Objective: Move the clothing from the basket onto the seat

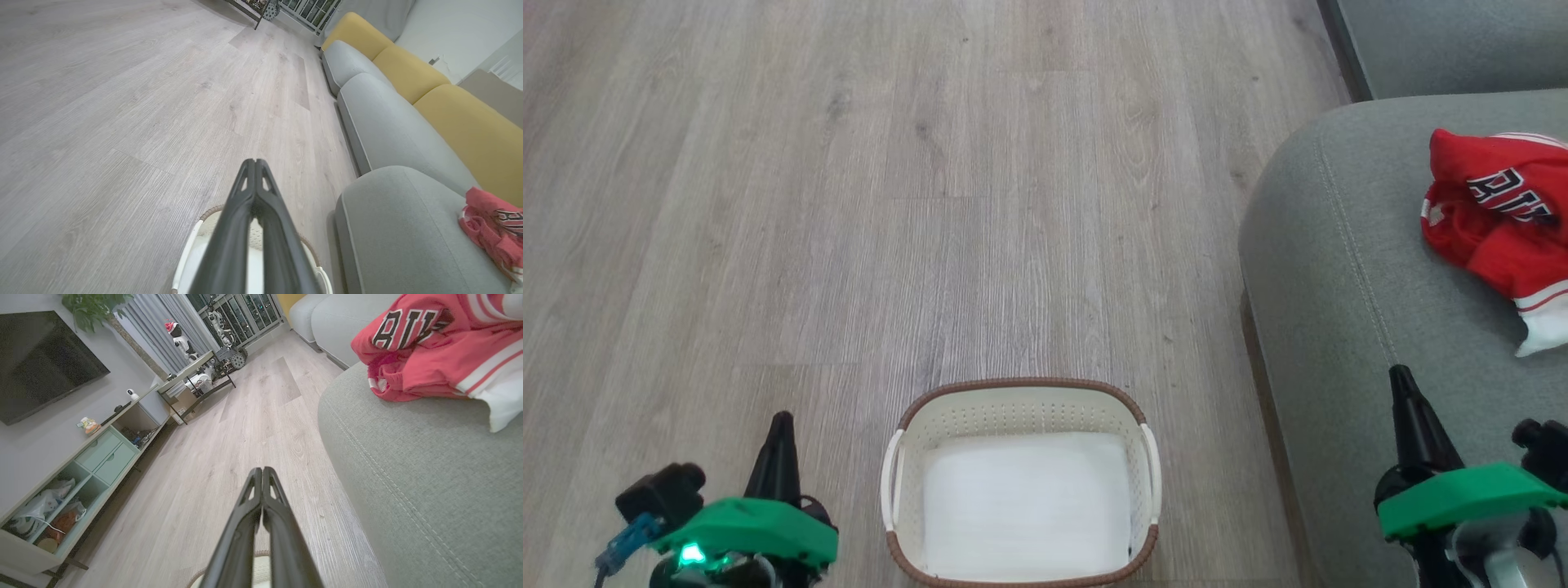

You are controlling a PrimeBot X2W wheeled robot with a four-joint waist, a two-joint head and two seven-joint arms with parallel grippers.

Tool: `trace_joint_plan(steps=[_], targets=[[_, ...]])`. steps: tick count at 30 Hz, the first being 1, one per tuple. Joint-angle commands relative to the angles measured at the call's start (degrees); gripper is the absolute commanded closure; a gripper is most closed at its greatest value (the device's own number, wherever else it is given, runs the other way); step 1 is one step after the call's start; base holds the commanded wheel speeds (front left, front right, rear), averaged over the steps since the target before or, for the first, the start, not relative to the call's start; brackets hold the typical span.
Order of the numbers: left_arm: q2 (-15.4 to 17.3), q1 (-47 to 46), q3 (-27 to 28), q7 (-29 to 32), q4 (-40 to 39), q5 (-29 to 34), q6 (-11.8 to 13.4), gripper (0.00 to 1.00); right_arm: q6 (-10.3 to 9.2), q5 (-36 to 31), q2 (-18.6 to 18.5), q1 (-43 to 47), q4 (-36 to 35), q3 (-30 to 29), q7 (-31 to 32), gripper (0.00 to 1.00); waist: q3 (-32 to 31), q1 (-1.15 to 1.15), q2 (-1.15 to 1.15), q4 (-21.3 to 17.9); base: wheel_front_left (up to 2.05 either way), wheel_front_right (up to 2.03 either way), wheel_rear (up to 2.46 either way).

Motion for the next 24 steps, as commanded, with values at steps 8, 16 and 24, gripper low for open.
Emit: trace_joint_plan(steps=[8,16,24], targets=[[0.06,-3.02,1.77,1.36,-2.34,-5.72,-0.88,1.0,0.0,5.19,0.15,-3.6,-1.38,-0.84,1.55,1.0,-0.02,0.0,0.0,-0.09,0.0,0.0,0.0],[0.03,-3.36,2.55,2.68,-2.54,-10.82,-1.36,1.0,0.0,9.68,0.76,-4.0,-1.06,-1.39,2.89,1.0,-0.05,0.0,0.0,-0.19,0.0,0.0,0.0],[-0.01,-3.69,3.32,3.99,-2.74,-15.91,-1.84,1.0,0.0,14.14,1.37,-4.41,-0.74,-1.96,4.23,1.0,-0.07,0.0,0.0,-0.29,0.0,0.0,0.0]])
